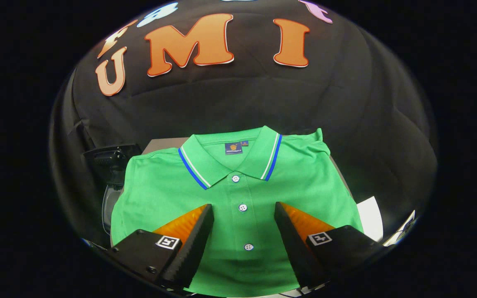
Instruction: Put the clothes into the washing machine and then close the washing machine lid.
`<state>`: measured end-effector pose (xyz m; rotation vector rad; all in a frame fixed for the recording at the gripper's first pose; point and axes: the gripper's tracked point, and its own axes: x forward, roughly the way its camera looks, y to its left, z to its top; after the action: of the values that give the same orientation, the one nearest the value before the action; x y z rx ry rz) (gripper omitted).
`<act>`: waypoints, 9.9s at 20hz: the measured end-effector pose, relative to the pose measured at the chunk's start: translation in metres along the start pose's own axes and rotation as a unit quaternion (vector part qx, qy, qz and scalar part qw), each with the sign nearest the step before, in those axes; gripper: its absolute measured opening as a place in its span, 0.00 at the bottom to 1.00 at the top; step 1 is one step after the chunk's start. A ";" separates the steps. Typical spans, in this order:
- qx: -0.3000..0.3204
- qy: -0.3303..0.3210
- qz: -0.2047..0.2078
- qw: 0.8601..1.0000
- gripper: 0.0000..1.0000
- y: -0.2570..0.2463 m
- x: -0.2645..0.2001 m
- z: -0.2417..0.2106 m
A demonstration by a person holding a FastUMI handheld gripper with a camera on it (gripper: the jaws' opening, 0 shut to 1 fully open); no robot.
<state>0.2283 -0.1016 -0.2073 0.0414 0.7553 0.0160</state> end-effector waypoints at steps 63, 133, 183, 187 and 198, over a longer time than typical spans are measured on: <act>0.221 -0.158 0.258 0.927 0.08 0.273 -0.135 0.044; 0.025 0.071 0.083 0.994 0.99 0.430 0.180 -0.173; -0.042 -0.185 0.075 0.979 1.00 0.453 0.108 0.067; -0.043 -0.187 0.073 0.979 1.00 0.450 0.089 0.046; -0.044 -0.222 0.074 0.971 0.99 0.447 0.064 0.004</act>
<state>0.2781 0.3465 -0.2293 0.0163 0.3007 0.1769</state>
